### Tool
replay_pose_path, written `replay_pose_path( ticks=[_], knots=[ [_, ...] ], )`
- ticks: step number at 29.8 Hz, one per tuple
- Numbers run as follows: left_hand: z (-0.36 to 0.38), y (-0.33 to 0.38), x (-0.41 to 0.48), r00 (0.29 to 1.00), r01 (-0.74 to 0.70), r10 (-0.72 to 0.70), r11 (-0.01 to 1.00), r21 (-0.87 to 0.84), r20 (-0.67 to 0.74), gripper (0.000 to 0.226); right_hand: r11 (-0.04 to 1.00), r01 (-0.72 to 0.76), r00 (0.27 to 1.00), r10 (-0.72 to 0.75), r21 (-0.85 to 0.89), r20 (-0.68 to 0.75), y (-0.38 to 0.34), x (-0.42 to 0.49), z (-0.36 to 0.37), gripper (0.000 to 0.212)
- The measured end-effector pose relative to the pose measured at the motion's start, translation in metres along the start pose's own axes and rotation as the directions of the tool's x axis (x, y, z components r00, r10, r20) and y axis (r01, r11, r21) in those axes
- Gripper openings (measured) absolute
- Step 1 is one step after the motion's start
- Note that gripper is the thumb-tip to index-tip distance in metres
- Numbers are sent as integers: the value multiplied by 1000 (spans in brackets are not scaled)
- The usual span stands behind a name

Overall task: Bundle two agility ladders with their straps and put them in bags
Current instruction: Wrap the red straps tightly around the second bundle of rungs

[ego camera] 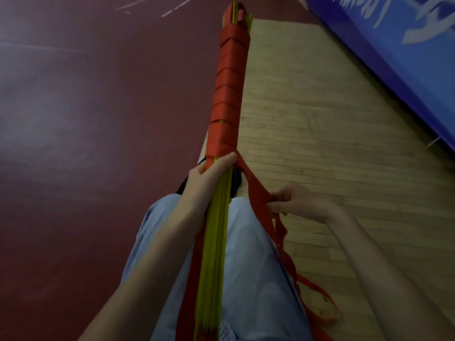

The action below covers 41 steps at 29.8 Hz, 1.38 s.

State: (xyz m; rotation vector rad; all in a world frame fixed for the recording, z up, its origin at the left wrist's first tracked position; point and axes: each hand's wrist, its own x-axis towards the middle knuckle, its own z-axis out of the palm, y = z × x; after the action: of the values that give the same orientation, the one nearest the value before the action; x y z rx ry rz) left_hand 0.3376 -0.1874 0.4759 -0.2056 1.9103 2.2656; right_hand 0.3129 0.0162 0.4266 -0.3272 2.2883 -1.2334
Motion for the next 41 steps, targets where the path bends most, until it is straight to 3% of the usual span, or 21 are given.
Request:
replay_pose_path(
  ticks=[3,6,10,12,14,16,17,19,20,21,22,23,24,25,26,28,30,33,37,41],
  knots=[
    [5,19,9,998,-56,56,998,24,17,15,994,-84,987,73,-74,-144,28,2,-13,14],
    [8,38,15,990,-140,140,989,54,-1,17,948,-320,905,305,0,-295,70,-3,-28,24],
    [5,59,21,981,-185,187,982,45,-43,19,715,-700,660,644,-3,-386,129,-25,-31,39],
    [5,63,23,981,-184,185,983,25,-55,21,620,-766,556,772,171,-308,142,-27,-33,51],
    [7,61,23,986,-163,164,987,8,-35,22,624,-620,555,777,475,-298,134,-20,-47,55],
    [11,52,22,992,-124,124,992,8,-21,20,744,-277,556,640,608,-530,101,-3,-67,32],
    [12,47,21,994,-105,106,994,22,-23,18,833,-60,501,502,550,-705,77,2,-78,21],
    [14,35,17,997,-70,71,997,41,-18,16,888,348,266,212,299,-940,21,0,-88,11],
    [14,30,15,998,-54,55,998,44,-12,14,901,406,172,86,150,-981,7,-3,-90,14],
    [13,25,14,999,-45,45,998,53,-9,14,942,329,158,13,65,-987,5,-4,-93,18],
    [12,21,12,999,-37,37,997,63,-7,13,996,86,225,-21,-2,-974,19,-3,-95,21],
    [11,18,11,999,-34,34,997,68,-6,13,962,-261,392,31,-78,-920,38,-4,-95,25],
    [9,17,10,999,-34,34,997,66,-4,13,825,-537,554,187,-177,-812,60,-6,-93,33],
    [7,16,10,999,-33,34,998,59,-8,12,683,-676,650,376,-276,-660,77,-9,-86,44],
    [6,16,10,999,-31,31,998,56,-11,12,652,-683,701,462,-328,-543,83,-12,-75,51],
    [6,18,11,999,-33,33,998,58,2,12,844,-491,801,339,-217,-493,69,-11,-53,52],
    [10,20,12,999,-33,31,998,50,30,12,988,-152,838,123,-11,-532,35,-7,-33,43],
    [14,24,10,997,-31,27,998,50,73,11,953,218,902,-116,209,-415,-30,-2,-9,27],
    [15,24,10,996,-39,32,996,79,86,15,910,370,890,-288,189,-355,-63,10,3,21],
    [14,23,10,996,-39,33,997,73,82,14,891,397,887,-311,219,-341,-66,16,4,26]
  ],
)
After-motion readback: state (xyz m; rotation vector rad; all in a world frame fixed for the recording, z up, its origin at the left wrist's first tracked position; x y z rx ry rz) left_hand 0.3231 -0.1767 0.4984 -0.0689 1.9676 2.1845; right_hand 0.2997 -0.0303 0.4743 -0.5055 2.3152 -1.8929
